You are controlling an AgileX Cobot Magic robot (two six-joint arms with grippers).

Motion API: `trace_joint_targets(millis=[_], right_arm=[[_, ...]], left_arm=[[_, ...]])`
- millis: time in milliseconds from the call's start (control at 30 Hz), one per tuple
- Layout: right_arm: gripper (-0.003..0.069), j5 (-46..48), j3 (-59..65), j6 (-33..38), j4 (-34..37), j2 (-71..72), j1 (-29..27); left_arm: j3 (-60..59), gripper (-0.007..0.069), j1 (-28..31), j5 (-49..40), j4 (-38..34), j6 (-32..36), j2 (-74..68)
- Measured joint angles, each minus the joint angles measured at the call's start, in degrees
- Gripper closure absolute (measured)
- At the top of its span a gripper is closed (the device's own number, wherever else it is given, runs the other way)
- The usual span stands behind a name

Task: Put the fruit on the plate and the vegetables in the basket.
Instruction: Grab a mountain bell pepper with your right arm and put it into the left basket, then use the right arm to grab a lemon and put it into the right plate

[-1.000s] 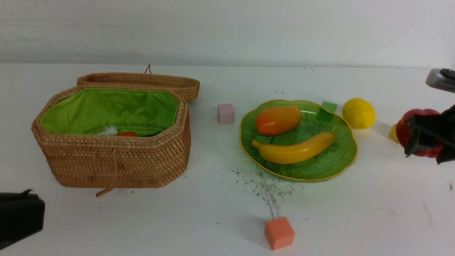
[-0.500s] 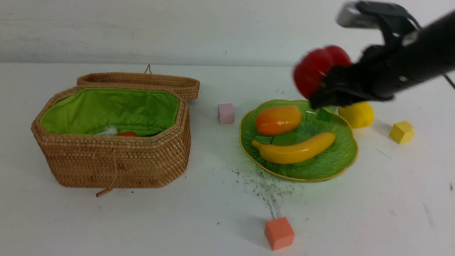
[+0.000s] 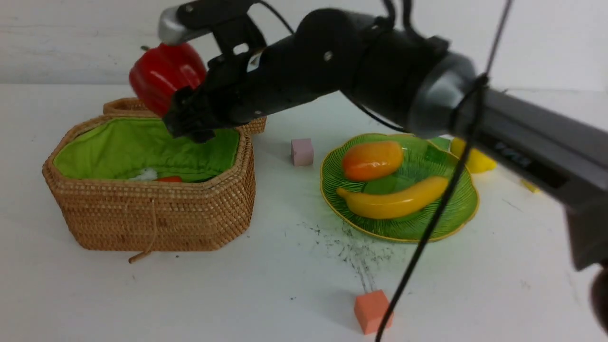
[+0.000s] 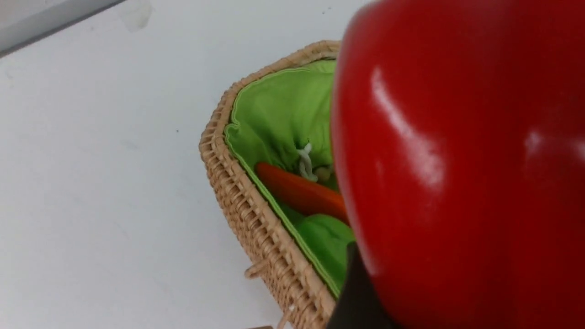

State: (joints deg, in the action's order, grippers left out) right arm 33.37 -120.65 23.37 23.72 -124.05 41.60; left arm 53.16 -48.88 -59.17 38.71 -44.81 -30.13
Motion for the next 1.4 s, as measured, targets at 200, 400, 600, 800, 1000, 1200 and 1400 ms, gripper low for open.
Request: trace_joint_targets(millis=[200, 400, 600, 800, 1000, 1200, 1400], right_arm=[[0.0142, -0.3, -4.1, 1.3, 0.0, -5.5, 0.4], [-0.0013, 1.7, -4.6, 0.7, -2.5, -4.9, 0.4], [0.0088, 14.5, -5.3, -7.8, -15.1, 4.0, 0.4], [0.0386, 35.0, -6.3, -17.8, -36.3, 15.3, -0.3], [0.0668, 38.3, -0.9, -26.2, -43.4, 22.1, -10.6], [0.0629, 38.4, 9.6, -27.3, -33.6, 25.5, -26.7], [0.0370, 37.3, 12.9, -19.7, -16.5, 16.6, -41.5]], left_arm=[[0.0, 0.0617, 0.0, 1.2, -2.4, 0.0, 0.0], [0.0, 0.0617, 0.0, 3.6, -5.0, 0.8, 0.0], [0.0, 0.0617, 0.0, 7.2, -8.8, 3.8, 0.0], [0.0, 0.0617, 0.0, 11.4, -18.7, 14.4, 0.0], [0.0, 0.0617, 0.0, 13.8, -30.9, 26.8, 0.0], [0.0, 0.0617, 0.0, 13.9, -36.8, 34.0, 0.0], [0.0, 0.0617, 0.0, 13.5, -37.4, 35.8, 0.0]])
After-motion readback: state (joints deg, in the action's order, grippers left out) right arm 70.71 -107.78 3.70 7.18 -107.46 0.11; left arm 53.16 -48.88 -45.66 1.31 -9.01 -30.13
